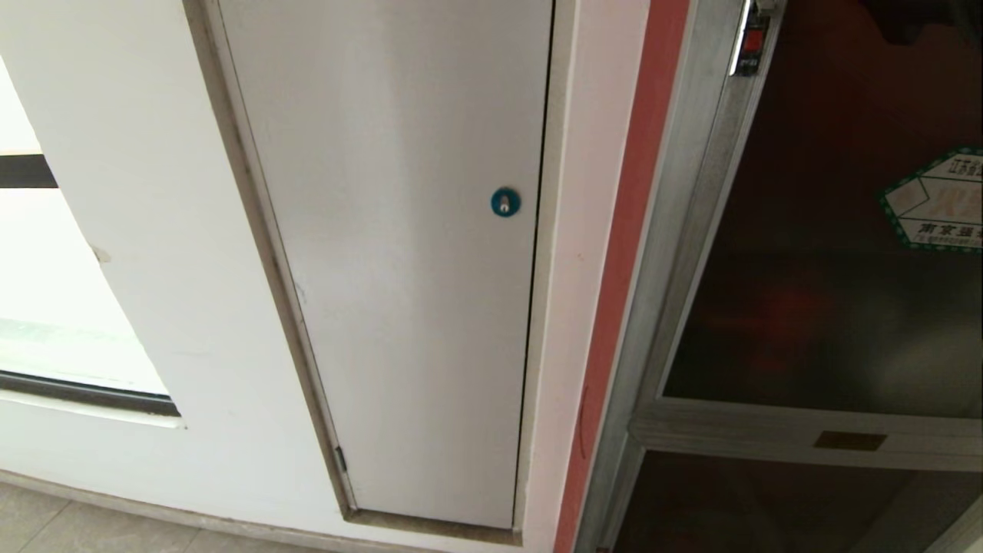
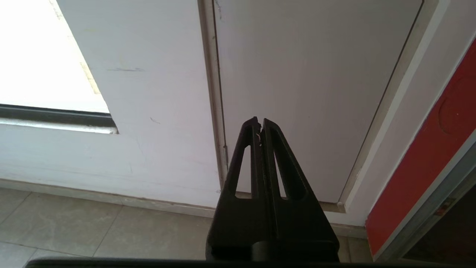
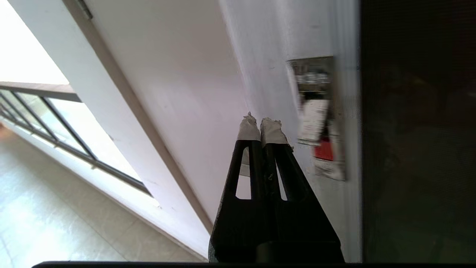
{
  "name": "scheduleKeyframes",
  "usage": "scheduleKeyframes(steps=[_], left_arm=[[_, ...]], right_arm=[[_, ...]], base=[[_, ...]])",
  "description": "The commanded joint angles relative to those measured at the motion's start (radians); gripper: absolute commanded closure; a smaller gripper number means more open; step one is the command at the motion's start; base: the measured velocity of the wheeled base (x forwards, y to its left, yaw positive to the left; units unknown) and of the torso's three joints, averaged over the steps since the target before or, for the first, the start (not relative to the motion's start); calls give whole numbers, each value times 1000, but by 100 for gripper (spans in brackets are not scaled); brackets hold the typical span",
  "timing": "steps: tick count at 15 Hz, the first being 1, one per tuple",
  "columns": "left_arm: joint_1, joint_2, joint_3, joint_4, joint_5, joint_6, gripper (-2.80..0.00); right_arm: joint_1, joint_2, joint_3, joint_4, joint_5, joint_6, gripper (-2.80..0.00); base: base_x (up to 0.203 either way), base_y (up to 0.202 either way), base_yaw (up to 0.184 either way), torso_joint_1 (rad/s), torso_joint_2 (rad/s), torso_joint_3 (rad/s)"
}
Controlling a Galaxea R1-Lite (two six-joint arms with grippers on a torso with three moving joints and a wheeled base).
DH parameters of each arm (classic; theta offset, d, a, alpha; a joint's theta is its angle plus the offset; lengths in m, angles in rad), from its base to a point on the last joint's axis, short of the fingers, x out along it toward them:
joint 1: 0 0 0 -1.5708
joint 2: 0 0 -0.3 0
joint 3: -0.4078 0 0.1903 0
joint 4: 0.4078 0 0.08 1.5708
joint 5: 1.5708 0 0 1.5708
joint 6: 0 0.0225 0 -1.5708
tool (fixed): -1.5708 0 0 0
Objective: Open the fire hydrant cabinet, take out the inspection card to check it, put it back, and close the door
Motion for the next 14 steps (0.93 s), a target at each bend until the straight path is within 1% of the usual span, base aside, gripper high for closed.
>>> scheduleKeyframes(steps=[1,4,9,14], left_arm=[[0,1,2,0,0,0,0],[0,1,2,0,0,0,0],[0,1,2,0,0,0,0],[0,1,2,0,0,0,0]], right_arm=[[0,10,0,-5,1,2,0],[-8,19,1,-8,-2,2,0],[-49,43,2,-8,-1,2,0],[-70,63,2,-13,1,2,0]], base=[[0,0,0,0,0,0],[0,0,0,0,0,0],[0,0,0,0,0,0],[0,0,0,0,0,0]])
